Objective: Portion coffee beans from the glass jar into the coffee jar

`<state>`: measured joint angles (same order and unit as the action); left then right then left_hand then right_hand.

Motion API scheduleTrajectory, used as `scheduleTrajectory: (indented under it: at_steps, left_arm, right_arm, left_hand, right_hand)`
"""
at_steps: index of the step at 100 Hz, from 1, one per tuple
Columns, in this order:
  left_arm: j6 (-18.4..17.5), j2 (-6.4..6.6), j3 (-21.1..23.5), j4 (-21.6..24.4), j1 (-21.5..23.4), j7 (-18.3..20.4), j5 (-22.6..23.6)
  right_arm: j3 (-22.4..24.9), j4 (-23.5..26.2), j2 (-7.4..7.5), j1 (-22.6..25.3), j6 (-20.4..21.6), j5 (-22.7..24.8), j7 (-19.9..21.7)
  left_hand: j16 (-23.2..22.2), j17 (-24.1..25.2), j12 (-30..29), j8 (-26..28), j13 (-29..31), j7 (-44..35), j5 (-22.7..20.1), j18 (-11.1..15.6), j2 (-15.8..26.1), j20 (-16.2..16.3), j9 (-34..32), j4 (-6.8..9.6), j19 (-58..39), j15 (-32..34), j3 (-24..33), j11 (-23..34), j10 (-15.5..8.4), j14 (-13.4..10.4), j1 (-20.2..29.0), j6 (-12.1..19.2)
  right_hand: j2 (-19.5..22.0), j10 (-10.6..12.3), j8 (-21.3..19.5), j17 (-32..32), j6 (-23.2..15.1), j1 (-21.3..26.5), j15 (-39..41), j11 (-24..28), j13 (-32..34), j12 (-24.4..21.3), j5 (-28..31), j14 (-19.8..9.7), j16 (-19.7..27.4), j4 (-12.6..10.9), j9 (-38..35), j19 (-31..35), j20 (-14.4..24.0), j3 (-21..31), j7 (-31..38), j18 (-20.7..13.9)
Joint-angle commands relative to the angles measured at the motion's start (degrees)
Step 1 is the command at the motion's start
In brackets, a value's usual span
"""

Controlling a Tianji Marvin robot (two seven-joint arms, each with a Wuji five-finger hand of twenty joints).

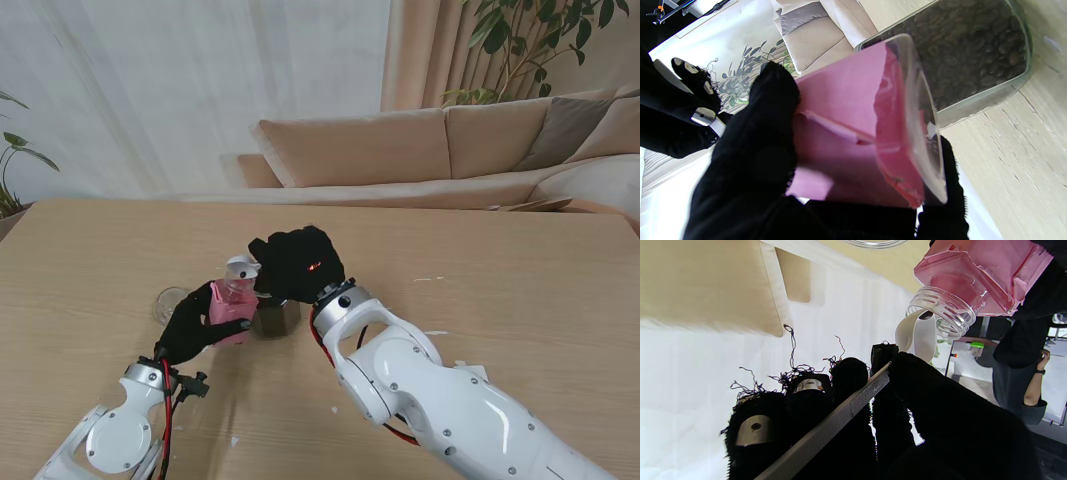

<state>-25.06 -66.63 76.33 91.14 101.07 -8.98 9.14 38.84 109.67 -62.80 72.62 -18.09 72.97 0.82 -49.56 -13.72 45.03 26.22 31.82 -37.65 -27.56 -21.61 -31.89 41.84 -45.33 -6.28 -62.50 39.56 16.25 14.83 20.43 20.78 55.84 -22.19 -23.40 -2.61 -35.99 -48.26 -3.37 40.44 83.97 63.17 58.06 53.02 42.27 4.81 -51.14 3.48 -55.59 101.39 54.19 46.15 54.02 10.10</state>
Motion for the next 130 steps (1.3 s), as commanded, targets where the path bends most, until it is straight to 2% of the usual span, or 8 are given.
scheduleTrajectory:
  at_steps: [1, 7, 18, 48, 58, 77, 85, 130]
  left_arm:
    - [-0.1, -0.36, 0.0, 0.3, 0.2, 1.0, -0.2]
    - [-0.2, -0.36, 0.0, 0.2, 0.1, 1.0, -0.1]
    - [-0.1, -0.33, -0.1, 0.2, 0.1, 1.2, -0.3]
    - [-0.3, -0.32, 0.0, 0.1, 0.1, 1.2, -0.2]
    - [-0.3, -0.32, 0.0, 0.1, 0.1, 1.2, -0.2]
    - [-0.4, -0.3, 0.0, 0.0, 0.0, 1.3, -0.2]
    - [-0.4, -0.32, 0.1, 0.0, 0.0, 1.2, -0.2]
    - [-1.3, -0.26, 0.7, -0.5, 0.4, 1.0, 0.6]
  right_arm:
    - [0.0, 0.3, -0.06, 0.1, -0.1, 0.4, 0.7]
    - [0.0, 0.1, -0.15, 0.1, -0.2, 0.1, -0.1]
    - [0.1, 0.5, 0.06, 0.0, 0.9, -0.7, 1.8]
    - [0.1, 0.3, -0.25, 0.1, -1.2, -0.4, 0.5]
    - [0.6, 1.1, 0.11, -0.1, 1.0, -1.9, 3.6]
    - [0.2, 0.2, -0.17, -0.1, -0.3, -1.8, 1.5]
    - [0.3, 0.1, -0.1, -0.1, -0.7, 0.1, 1.2]
    - [2.0, -2.1, -0.47, -1.1, -2.7, -3.3, 0.9]
  left_hand:
    - [0.0, -0.3, 4.0, 3.3, -0.8, -11.7, -3.9, 1.1, 9.8, 0.6, -3.7, 0.87, -0.5, 0.5, 13.3, 6.3, -7.4, -1.1, 16.5, 11.8]
    - [0.0, -0.3, 4.0, 3.3, -0.7, -11.7, -3.9, 1.1, 9.9, 0.6, -3.7, 0.85, -0.5, 0.5, 13.3, 6.4, -7.4, -1.1, 16.5, 11.9]
    - [0.0, -0.3, 4.0, 3.3, -0.7, -11.7, -3.9, 1.2, 9.8, 0.6, -3.7, 0.85, -0.5, 0.5, 13.4, 6.3, -7.5, -1.1, 16.5, 11.8]
    - [-0.1, -0.3, 4.0, 3.3, -0.7, -11.7, -4.0, 1.1, 9.8, 0.6, -3.8, 0.85, -0.4, 0.5, 13.5, 6.4, -7.4, -1.1, 16.5, 11.8]
    - [-0.1, -0.3, 4.0, 3.3, -0.6, -11.6, -4.0, 1.1, 9.7, 0.6, -3.7, 0.83, -0.4, 0.5, 13.6, 6.3, -7.5, -1.1, 16.5, 11.8]
    - [-0.1, -0.3, 4.0, 3.3, -0.7, -11.6, -4.0, 1.1, 9.7, 0.6, -3.6, 0.81, -0.4, 0.4, 13.7, 6.3, -7.5, -1.2, 16.5, 11.8]
    - [-0.1, -0.3, 4.0, 3.3, -0.7, -11.6, -4.0, 1.1, 9.7, 0.6, -3.7, 0.8, -0.4, 0.4, 13.7, 6.3, -7.4, -1.1, 16.4, 11.9]
    - [-0.2, -0.2, 4.0, 3.3, -0.8, -11.6, -4.0, 1.1, 9.7, 0.7, -3.7, 0.77, -0.4, 0.4, 13.8, 6.3, -7.4, -1.1, 16.4, 11.9]
  right_hand:
    - [0.4, 2.3, -1.2, -0.9, -2.2, 0.9, 1.4, 1.6, 1.3, 1.1, 1.7, -0.7, -0.9, -2.5, -1.9, 9.6, -0.5, 1.2, 1.8, -1.7]
    - [0.1, 2.1, -1.2, -0.9, -2.0, 1.1, 1.4, 1.6, 1.4, 1.1, 1.9, -0.6, -0.9, -2.5, -2.1, 9.6, -0.5, 1.2, 1.8, -1.7]
    - [0.6, 2.5, -1.3, -0.8, -2.2, 1.0, 1.2, 1.4, 1.2, 1.1, 1.6, -0.9, -0.8, -2.4, -1.9, 9.5, -0.6, 0.9, 1.7, -1.9]
    - [0.4, 2.2, -1.3, -1.1, -2.0, 1.2, 1.2, 1.4, 1.3, 1.2, 1.7, -0.8, -0.9, -2.5, -2.0, 9.7, -0.8, 1.0, 1.7, -2.0]
    - [0.8, 2.4, -1.4, -0.8, -2.2, 1.1, 1.1, 1.4, 0.9, 1.2, 1.4, -0.9, -0.9, -2.4, -1.6, 9.6, -0.8, 0.7, 1.7, -2.1]
    - [0.6, 2.2, -1.4, -0.7, -1.9, 1.4, 1.2, 1.4, 1.0, 1.3, 1.5, -0.6, -1.0, -2.4, -1.7, 9.6, -0.9, 0.7, 1.7, -2.1]
    - [0.7, 2.6, -1.4, -1.0, -2.4, 1.2, 1.1, 1.4, 1.3, 1.3, 1.6, -1.1, -1.0, -2.5, -1.8, 9.6, -0.9, 0.7, 1.7, -2.3]
    - [0.6, 2.3, -1.4, -1.2, -2.1, 1.2, 1.2, 1.4, 1.5, 1.3, 1.6, -0.7, -1.0, -2.4, -1.8, 9.9, -0.9, 0.8, 1.7, -2.1]
